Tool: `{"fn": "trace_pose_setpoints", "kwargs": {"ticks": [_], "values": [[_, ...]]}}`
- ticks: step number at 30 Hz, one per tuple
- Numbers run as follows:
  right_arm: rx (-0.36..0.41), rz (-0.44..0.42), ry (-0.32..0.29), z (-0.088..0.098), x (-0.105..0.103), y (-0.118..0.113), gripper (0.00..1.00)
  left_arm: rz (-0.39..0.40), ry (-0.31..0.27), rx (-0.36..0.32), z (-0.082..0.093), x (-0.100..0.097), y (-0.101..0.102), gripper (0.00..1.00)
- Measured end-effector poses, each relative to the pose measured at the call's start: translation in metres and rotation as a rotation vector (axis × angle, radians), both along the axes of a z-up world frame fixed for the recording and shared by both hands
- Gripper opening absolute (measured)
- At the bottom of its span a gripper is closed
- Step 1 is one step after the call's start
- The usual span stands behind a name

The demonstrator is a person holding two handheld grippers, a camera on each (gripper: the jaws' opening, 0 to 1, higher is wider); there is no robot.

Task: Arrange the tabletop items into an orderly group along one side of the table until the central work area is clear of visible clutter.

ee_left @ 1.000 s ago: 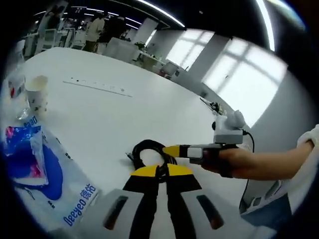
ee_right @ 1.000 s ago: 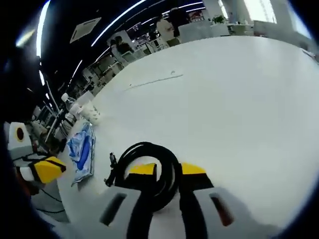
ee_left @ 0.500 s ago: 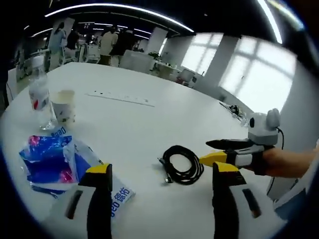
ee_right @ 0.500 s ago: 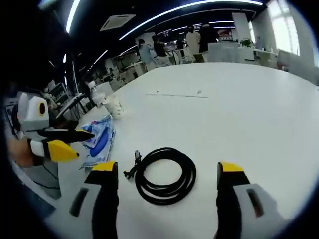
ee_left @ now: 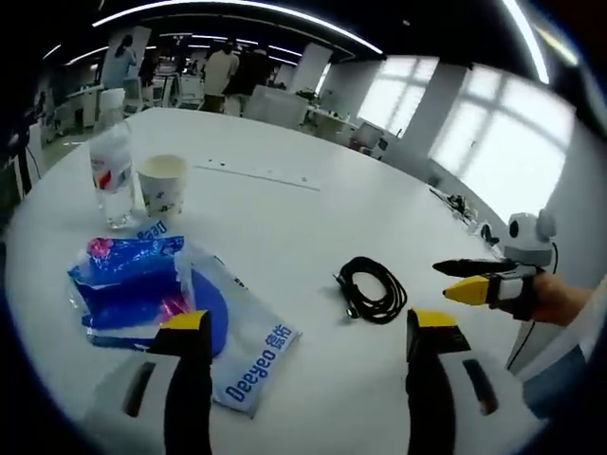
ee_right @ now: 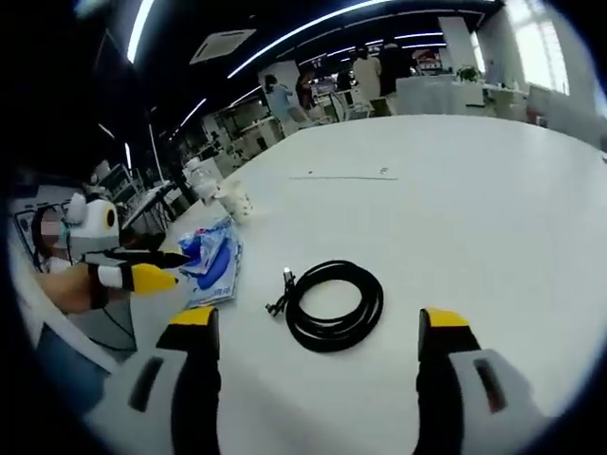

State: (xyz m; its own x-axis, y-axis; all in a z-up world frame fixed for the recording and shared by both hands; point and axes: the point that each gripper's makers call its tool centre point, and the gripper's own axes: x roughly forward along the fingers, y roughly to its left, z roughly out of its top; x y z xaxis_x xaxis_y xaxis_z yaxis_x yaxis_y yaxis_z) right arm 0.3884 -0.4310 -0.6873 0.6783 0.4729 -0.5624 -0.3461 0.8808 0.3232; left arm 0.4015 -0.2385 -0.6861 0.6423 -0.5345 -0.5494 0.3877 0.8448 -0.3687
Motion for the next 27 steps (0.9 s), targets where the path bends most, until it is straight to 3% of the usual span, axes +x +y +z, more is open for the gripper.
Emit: {"fn": "trace_pose_setpoints", "kwargs": {"ticks": [13, 27], "values": [[0.03, -0.044, 0.05, -0.01, -0.019, -0.003, 0.81, 0.022, 0.029, 0.008, -0.01, -0.008, 0.016, 0.82], [0.04, -0.028, 0.073, -0.011, -0.019, 0.003, 0.77, 0.065, 0.04, 0.004, -0.014, -0.006, 0.03, 0.78]]}}
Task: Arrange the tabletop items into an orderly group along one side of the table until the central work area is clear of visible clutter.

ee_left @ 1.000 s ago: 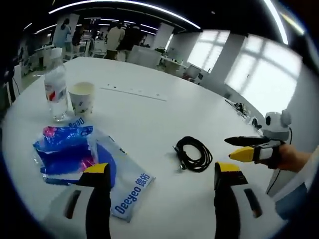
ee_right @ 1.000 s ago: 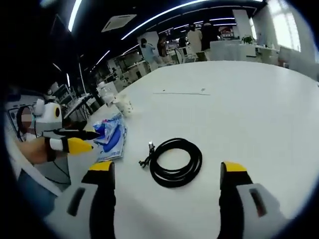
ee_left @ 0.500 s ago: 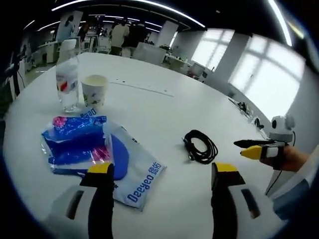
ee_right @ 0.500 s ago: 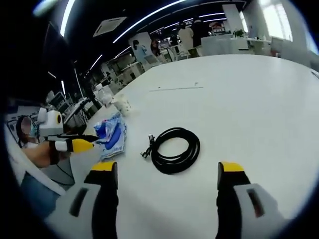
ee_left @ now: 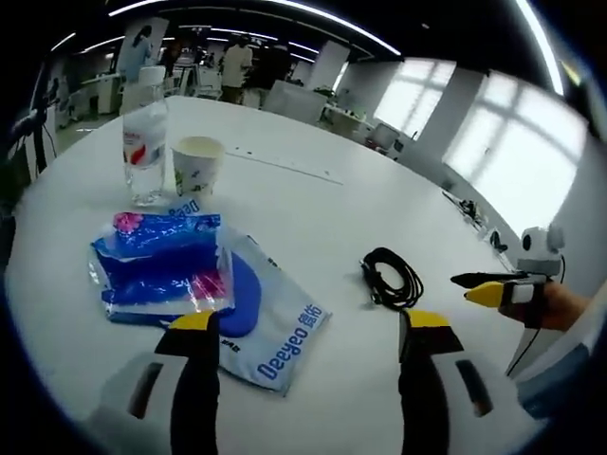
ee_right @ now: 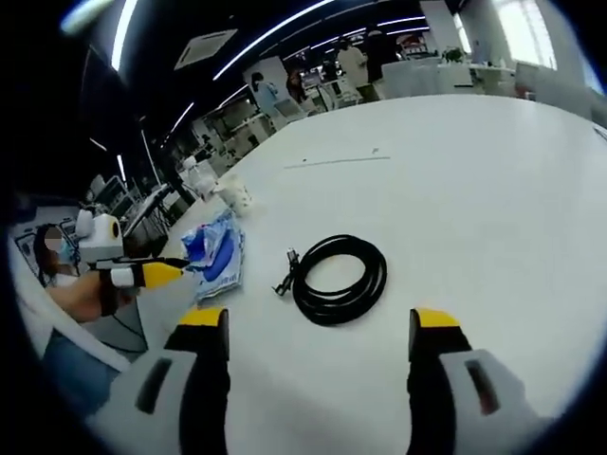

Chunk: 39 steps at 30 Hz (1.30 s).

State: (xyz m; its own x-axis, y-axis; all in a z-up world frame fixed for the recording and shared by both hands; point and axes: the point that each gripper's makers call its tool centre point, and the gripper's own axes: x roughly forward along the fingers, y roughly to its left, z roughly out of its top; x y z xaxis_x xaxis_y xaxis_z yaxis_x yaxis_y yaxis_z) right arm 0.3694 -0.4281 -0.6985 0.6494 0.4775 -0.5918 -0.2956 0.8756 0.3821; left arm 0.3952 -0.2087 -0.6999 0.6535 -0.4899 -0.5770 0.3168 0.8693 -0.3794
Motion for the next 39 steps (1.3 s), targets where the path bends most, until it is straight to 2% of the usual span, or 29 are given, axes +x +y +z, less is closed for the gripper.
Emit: {"fn": "trace_pose_setpoints", "kwargs": {"ticks": [6, 16, 19, 24, 27, 31, 35, 39], "values": [[-0.002, 0.03, 0.011, -0.001, 0.002, 0.01, 0.75, 0.036, -0.007, 0.012, 0.0, 0.004, 0.018, 0.77], [0.005, 0.103, 0.016, 0.005, 0.01, 0.036, 0.74, 0.138, 0.004, 0.028, -0.005, 0.006, 0.065, 0.76], [-0.003, 0.126, 0.003, 0.018, 0.023, 0.042, 0.74, 0.161, 0.008, 0.029, -0.006, 0.008, 0.076, 0.76], [-0.014, 0.171, -0.065, 0.049, 0.05, 0.054, 0.74, 0.175, 0.011, 0.046, -0.008, 0.012, 0.092, 0.76], [-0.021, 0.208, -0.106, 0.073, 0.072, 0.071, 0.74, 0.189, 0.008, 0.056, -0.008, 0.016, 0.104, 0.75], [-0.008, 0.241, -0.131, 0.089, 0.088, 0.098, 0.72, 0.199, 0.01, 0.075, -0.01, 0.023, 0.117, 0.75], [0.007, 0.262, -0.116, 0.083, 0.094, 0.124, 0.69, 0.201, 0.007, 0.117, -0.012, 0.031, 0.133, 0.74], [-0.004, 0.315, -0.059, 0.058, 0.087, 0.157, 0.65, 0.186, 0.001, 0.159, -0.015, 0.038, 0.143, 0.74]]}}
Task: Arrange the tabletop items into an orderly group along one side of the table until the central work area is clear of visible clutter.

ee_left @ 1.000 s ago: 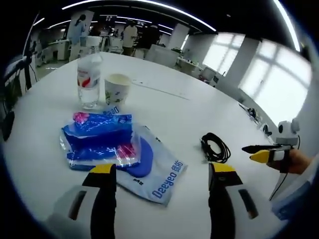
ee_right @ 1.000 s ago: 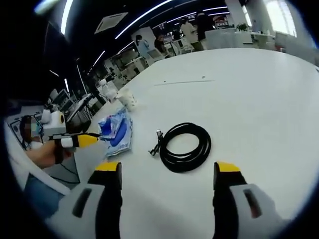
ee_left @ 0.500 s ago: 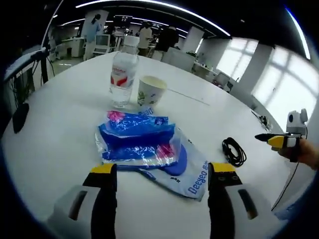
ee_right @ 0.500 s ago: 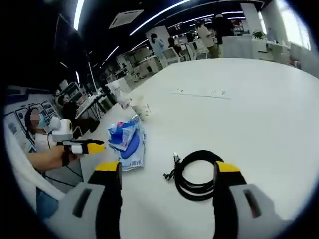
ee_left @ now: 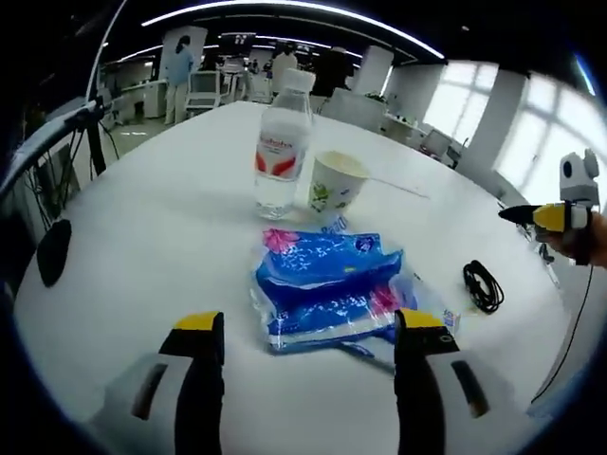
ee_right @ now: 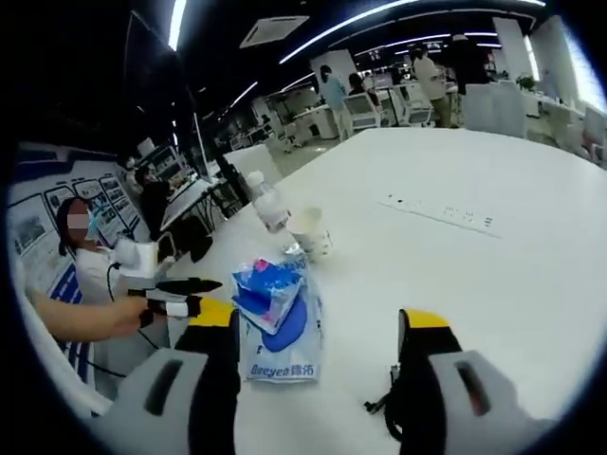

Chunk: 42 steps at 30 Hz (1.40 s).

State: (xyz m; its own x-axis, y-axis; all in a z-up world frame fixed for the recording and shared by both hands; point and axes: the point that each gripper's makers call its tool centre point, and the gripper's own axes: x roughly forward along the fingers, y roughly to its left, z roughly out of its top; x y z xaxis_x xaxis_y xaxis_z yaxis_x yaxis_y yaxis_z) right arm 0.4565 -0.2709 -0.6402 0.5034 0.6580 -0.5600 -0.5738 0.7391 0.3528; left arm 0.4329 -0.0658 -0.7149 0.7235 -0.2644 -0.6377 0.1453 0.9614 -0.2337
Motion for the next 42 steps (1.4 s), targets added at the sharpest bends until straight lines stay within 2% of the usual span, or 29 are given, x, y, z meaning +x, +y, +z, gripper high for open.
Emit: {"fn": "trace_pose_setpoints", "kwargs": {"ticks": [3, 5, 6, 10, 14, 16, 18, 20, 23, 25, 29, 31, 32, 36, 38, 42], "values": [[-0.016, 0.004, 0.008, -0.012, -0.001, 0.013, 0.59, -0.027, 0.005, 0.028, -0.005, 0.004, 0.004, 0.72], [-0.019, 0.009, 0.05, -0.025, -0.003, 0.024, 0.57, -0.025, 0.007, 0.04, -0.008, 0.006, 0.008, 0.66], [-0.012, 0.019, 0.089, -0.034, -0.007, 0.033, 0.57, -0.017, 0.009, 0.036, -0.01, 0.008, 0.011, 0.63], [-0.049, 0.081, 0.149, -0.061, -0.015, 0.054, 0.55, -0.012, 0.038, 0.037, -0.022, 0.01, 0.014, 0.56], [-0.046, 0.091, 0.168, -0.073, -0.012, 0.072, 0.52, -0.033, 0.056, 0.066, -0.031, 0.011, 0.015, 0.51], [-0.008, 0.085, 0.181, -0.076, -0.01, 0.083, 0.51, -0.02, 0.066, 0.051, -0.033, 0.011, 0.016, 0.45], [-0.003, 0.08, 0.179, -0.081, -0.006, 0.089, 0.51, 0.016, 0.085, 0.0, -0.035, 0.012, 0.015, 0.38], [-0.01, 0.08, 0.178, -0.087, -0.004, 0.094, 0.49, 0.007, 0.075, 0.007, -0.035, 0.014, 0.015, 0.34], [-0.03, 0.083, 0.182, -0.098, -0.001, 0.099, 0.42, 0.023, 0.083, 0.034, -0.037, 0.015, 0.019, 0.3], [-0.03, 0.067, 0.197, -0.104, 0.0, 0.1, 0.35, 0.035, 0.088, 0.021, -0.037, 0.015, 0.019, 0.24], [-0.044, 0.07, 0.178, -0.107, 0.002, 0.105, 0.34, 0.042, 0.084, 0.044, -0.035, 0.014, 0.019, 0.17], [-0.069, 0.082, 0.163, -0.11, 0.002, 0.104, 0.27, 0.041, 0.081, 0.066, -0.033, 0.012, 0.02, 0.06], [-0.07, 0.083, 0.162, -0.11, 0.002, 0.103, 0.22, 0.044, 0.076, 0.067, -0.031, 0.011, 0.02, 0.04], [-0.057, 0.119, 0.144, -0.105, 0.0, 0.107, 0.02, 0.048, 0.065, 0.055, -0.025, 0.008, 0.015, 0.01], [-0.098, 0.123, 0.101, -0.102, 0.002, 0.103, 0.01, 0.039, 0.061, 0.063, -0.022, 0.006, 0.012, 0.0], [-0.091, 0.117, 0.083, -0.093, -0.001, 0.094, 0.0, 0.047, 0.033, 0.039, -0.009, 0.004, 0.007, 0.0]]}}
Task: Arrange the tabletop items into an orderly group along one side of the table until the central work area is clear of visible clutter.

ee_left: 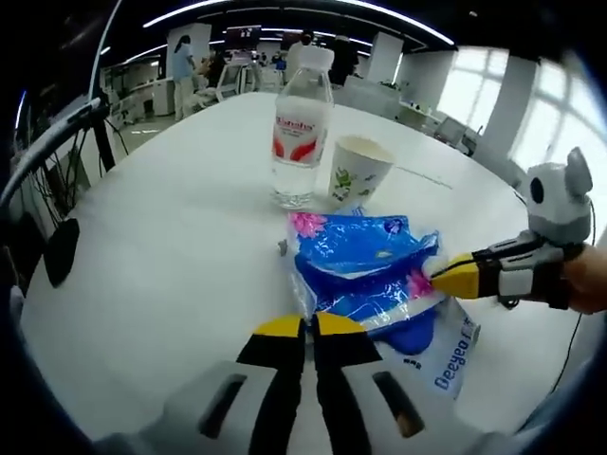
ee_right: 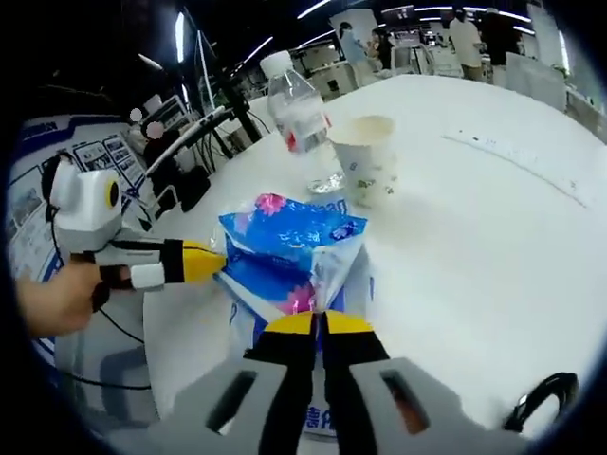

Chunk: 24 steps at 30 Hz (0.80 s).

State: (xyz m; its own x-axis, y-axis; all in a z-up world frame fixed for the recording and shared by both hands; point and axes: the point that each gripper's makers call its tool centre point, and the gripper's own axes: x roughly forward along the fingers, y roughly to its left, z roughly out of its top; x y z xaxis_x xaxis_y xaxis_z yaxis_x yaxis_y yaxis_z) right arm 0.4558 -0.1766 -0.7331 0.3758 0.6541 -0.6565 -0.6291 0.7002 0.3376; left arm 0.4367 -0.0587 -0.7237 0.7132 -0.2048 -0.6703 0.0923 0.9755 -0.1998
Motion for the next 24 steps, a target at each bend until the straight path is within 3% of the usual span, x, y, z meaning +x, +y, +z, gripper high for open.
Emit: {"fn": "trace_pose_setpoints", "kwargs": {"ticks": [12, 24], "values": [[0.045, -0.09, -0.025, 0.028, -0.002, -0.035, 0.0, -0.091, -0.057, -0.013, 0.027, -0.006, -0.037, 0.0], [0.042, -0.207, -0.07, 0.05, 0.001, -0.098, 0.0, -0.279, -0.092, -0.003, 0.048, 0.017, -0.099, 0.0]]}}
